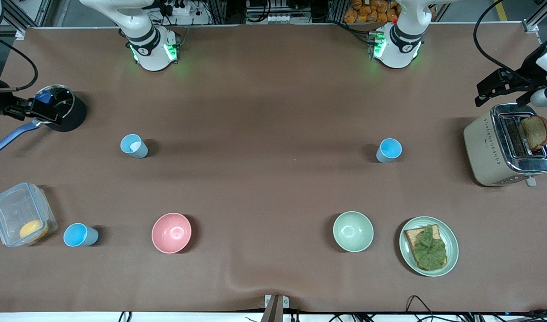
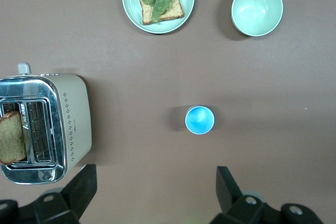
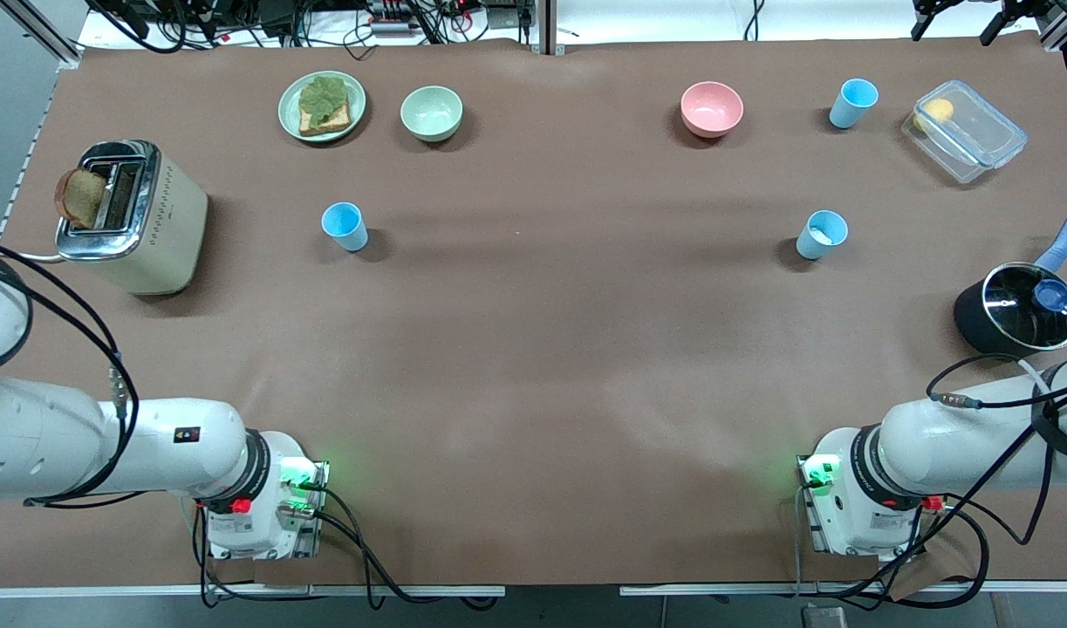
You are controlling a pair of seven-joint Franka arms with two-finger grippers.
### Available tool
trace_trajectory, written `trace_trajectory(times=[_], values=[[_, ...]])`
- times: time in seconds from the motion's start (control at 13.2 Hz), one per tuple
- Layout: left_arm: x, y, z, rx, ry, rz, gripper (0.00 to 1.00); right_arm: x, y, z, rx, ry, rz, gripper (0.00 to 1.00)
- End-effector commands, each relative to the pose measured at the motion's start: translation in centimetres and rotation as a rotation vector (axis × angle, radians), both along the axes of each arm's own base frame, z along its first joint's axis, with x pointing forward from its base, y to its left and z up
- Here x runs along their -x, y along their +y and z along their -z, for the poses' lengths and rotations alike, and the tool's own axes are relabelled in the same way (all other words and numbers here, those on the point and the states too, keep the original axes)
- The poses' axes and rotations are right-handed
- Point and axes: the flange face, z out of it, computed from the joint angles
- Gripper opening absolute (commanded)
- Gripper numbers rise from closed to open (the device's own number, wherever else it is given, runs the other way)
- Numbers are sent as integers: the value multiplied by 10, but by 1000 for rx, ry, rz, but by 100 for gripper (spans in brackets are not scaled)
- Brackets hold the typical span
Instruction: Stack blue cups with both arms
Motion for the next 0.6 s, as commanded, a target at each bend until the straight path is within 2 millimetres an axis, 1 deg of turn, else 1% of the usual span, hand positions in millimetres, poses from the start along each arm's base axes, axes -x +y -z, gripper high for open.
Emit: trace_trajectory(times=[0.0,0.15,0.3,0.53], values=[[1,1,-2,7,-11,8,100,0,-5,-3,13,8,17,100],[0,2,-1,8,-10,6,100,0,-10,-3,13,8,29,100],[0,4,-1,9,-10,2,100,-2,-17,2,14,17,47,100],[0,4,-1,9,-10,2,100,-2,-17,3,11,19,47,100]])
